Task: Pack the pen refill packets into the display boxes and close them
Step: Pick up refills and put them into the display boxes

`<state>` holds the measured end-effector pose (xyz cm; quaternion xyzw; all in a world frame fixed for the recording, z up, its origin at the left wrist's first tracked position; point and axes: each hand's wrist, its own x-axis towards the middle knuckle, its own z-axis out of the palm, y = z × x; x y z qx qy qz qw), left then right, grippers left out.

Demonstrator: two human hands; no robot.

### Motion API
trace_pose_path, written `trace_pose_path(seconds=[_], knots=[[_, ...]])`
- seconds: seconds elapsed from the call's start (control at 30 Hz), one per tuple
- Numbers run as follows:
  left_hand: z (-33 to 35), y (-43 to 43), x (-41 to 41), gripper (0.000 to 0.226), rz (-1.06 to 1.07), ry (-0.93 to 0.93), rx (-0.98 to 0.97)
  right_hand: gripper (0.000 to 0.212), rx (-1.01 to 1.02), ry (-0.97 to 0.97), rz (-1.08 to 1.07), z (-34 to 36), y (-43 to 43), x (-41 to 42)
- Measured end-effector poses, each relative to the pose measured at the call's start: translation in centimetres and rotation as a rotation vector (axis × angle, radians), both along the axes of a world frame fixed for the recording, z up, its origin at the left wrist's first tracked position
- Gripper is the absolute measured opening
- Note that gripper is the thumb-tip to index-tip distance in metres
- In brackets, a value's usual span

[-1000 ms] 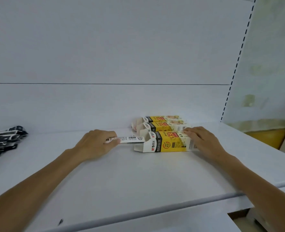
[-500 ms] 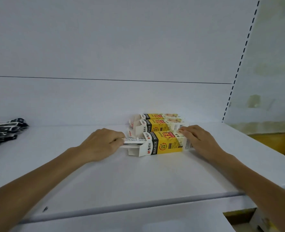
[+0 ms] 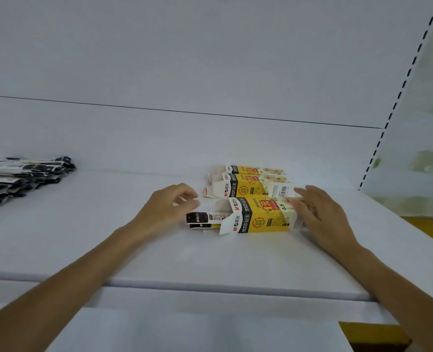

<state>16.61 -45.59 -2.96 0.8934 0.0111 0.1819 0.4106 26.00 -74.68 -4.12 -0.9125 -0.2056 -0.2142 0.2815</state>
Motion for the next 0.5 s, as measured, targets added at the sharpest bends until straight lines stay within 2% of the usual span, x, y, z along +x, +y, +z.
trace_pose_path(seconds=[0.1, 0.17, 0.3, 0.43, 0.5], knots=[[-0.4, 1.2, -1.3, 0.015, -0.107, 0.12, 0.117, 0.033, 0.051, -0.014, 0.003, 0.0, 0.0, 0.2], [-0.5, 0.8, -1.7, 0.02, -0.15, 0.076, 0.159, 0.031, 0.05, -0.002, 0.058, -0.1, 0.1, -0.1], [-0.2, -1.6, -0.8, 0.021, -0.174, -0.05, 0.084, 0.03, -0.005, -0.031, 0.146, -0.1, 0.1, -0.9], [-0.6, -3.0, 0.3, 0.021, -0.201, -0.029, -0.017, 0.033, -0.019, -0.024, 0.129, -0.1, 0.0, -1.1], [-0.6, -2.7, 0.3, 0.019, -0.167, -0.087, -0.064, 0.034, -0.028, -0.018, 0.108, -0.1, 0.1, -1.1]])
